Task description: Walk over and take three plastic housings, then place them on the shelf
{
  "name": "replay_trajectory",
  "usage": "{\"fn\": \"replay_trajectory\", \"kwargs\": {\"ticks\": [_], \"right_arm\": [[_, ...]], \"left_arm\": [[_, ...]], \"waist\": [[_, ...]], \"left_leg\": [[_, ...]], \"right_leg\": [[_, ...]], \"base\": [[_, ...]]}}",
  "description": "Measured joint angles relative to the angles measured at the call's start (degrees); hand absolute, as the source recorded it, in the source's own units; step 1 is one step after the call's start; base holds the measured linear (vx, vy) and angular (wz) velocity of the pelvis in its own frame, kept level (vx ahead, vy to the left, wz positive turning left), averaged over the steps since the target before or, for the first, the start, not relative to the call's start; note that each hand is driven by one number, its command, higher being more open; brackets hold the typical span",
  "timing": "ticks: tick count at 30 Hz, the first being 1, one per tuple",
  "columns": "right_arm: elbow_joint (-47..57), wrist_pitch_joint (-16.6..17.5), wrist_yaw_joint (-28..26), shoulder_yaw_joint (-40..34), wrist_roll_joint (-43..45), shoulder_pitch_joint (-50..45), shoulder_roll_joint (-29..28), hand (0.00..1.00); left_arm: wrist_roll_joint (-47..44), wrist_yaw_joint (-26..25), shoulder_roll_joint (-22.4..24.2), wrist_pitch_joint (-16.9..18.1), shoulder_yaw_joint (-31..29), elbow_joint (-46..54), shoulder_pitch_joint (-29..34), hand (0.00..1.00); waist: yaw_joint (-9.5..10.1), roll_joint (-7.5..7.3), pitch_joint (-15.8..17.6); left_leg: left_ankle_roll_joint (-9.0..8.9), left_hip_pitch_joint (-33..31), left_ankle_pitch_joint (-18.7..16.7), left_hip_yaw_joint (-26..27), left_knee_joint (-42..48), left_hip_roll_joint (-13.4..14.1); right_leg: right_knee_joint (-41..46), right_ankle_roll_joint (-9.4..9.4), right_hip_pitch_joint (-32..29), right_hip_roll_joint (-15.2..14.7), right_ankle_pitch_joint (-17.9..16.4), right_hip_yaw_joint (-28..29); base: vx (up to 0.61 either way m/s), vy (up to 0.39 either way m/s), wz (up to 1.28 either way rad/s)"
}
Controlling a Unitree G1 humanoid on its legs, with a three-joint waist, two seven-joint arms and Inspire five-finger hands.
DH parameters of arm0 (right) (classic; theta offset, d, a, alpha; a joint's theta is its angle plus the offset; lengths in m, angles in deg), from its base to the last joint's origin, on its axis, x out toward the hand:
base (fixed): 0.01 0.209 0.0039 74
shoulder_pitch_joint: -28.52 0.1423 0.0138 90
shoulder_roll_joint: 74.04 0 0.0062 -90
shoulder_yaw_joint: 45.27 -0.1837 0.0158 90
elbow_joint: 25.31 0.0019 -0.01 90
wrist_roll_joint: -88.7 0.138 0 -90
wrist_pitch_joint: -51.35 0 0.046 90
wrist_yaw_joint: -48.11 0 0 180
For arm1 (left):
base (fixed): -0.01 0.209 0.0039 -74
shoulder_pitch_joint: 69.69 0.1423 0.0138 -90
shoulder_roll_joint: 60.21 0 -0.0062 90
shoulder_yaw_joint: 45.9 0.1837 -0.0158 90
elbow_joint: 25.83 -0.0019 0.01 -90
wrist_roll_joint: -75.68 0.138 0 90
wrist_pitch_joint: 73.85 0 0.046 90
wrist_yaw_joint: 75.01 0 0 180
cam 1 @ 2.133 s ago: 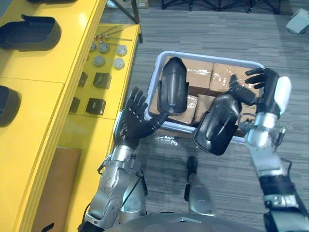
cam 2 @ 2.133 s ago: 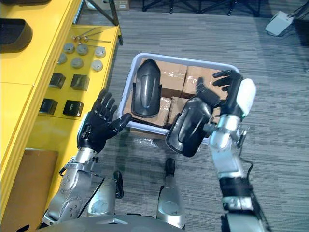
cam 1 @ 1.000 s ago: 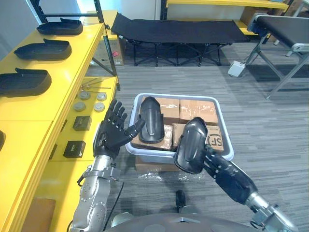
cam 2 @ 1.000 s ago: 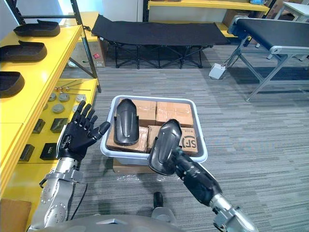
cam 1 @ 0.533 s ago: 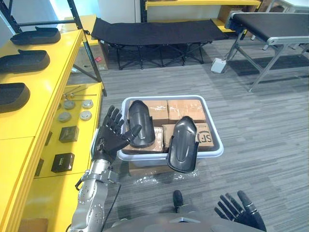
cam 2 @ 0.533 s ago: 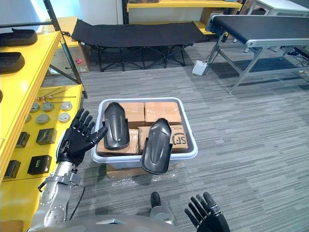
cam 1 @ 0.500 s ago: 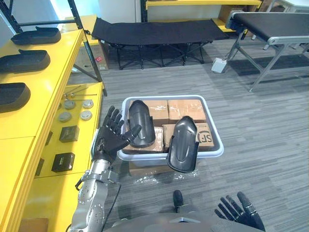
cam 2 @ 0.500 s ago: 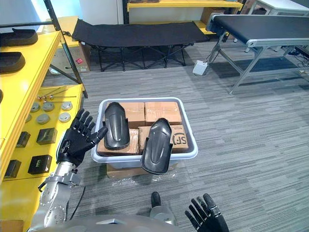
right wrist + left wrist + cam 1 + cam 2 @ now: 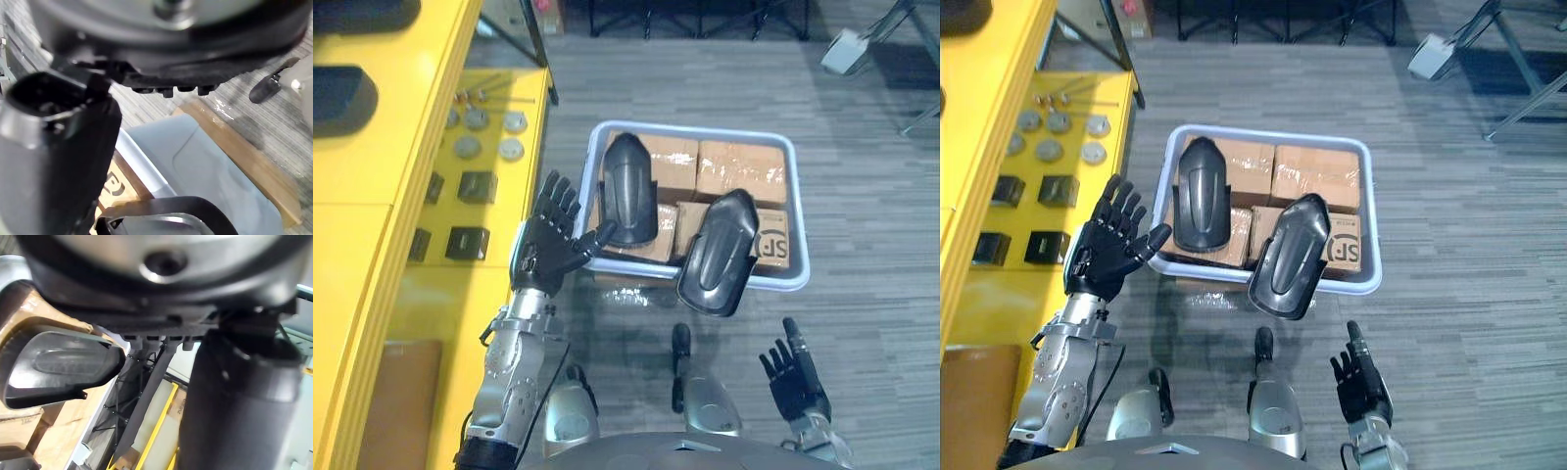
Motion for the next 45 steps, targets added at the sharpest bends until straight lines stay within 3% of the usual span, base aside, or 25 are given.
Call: {"fn": "replay_trajectory", "kwargs": {"ticks": [6,16,24,25,32,36,41,45], "right_arm": [[1.54,0.11,-1.67,0.19,-0.03,2.28,0.05,1.00],[1.40,-0.64,-6.50,5.15,-0.12,5.28,2.01,1.00],[0.36,-1.38,-7.39,8.91,-0.17,10.24,5.21,1.00],[0.34,-1.67,-7.39,9.06,-0.17,11.06,5.47,0.00],[-0.95,-3.11,-7.20,10.90,-0.27,14.39,7.21,0.00],[-3.28,-3.99,-4.42,10.99,-2.47,16.38,7.69,0.00],[-3.32,-3.89,-2.61,10.89,-2.39,16.88,7.78,0.00],[-1.50,-1.81,-2.28,9.43,-2.28,16.46,7.91,0.00]], "left_arm": [[0.15,-0.89,0.76,0.08,0.13,0.00,-1.46,1.00],[0.17,-0.89,0.70,0.28,0.40,0.00,-1.57,1.00],[2.01,-1.24,0.75,0.27,0.51,0.00,-1.51,1.00],[2.22,-1.31,0.75,0.27,0.55,0.00,-1.50,1.00],[2.22,-2.16,0.87,0.36,0.63,-0.14,-1.72,1.00],[2.20,-2.57,1.13,0.37,0.60,-0.14,-1.69,1.00],[2.17,-2.63,1.14,0.40,0.58,-0.14,-1.88,1.00],[2.15,-2.61,1.14,0.41,0.48,-0.14,-1.34,1.00]], "waist": [[0.88,1.26,4.28],[1.38,1.03,5.94],[1.60,1.46,6.64],[1.57,1.52,6.68],[1.73,2.49,7.82],[2.23,3.01,8.06],[2.67,3.02,8.05],[2.59,3.02,8.04]], "left_leg": [[0.60,-0.87,-0.38,-0.89,1.33,-0.31],[0.90,-2.80,-0.44,-1.70,2.22,-1.01],[1.14,-3.81,-0.41,-2.35,3.09,-1.38],[1.25,-3.86,-0.45,-2.44,3.25,-1.52],[1.65,-5.06,-0.29,-3.20,3.77,-2.06],[1.68,-5.17,-0.16,-3.42,3.88,-2.14],[1.76,-5.02,-0.06,-3.44,3.87,-2.25],[1.77,-4.04,-0.06,-3.53,3.60,-2.28]], "right_leg": [[3.66,0.22,-1.37,-0.62,-1.90,-0.27],[6.69,0.55,-3.78,-1.59,-3.05,-0.72],[7.86,0.57,-4.51,-2.17,-3.29,-1.23],[8.09,0.64,-4.52,-2.37,-3.33,-1.32],[8.72,0.78,-5.22,-3.04,-3.40,-1.86],[8.72,0.78,-5.23,-3.06,-3.40,-1.95],[8.73,0.78,-5.08,-3.15,-3.39,-1.95],[8.62,0.78,-4.06,-3.16,-3.38,-2.01]], "base": [[-0.03,0.001,0.07],[-0.02,0.000,0.04],[-0.02,0.004,0.04],[-0.03,0.015,0.04],[-0.03,0.014,0.05],[0.00,0.002,0.03],[0.00,0.000,0.00],[-0.02,0.003,0.01]]}}
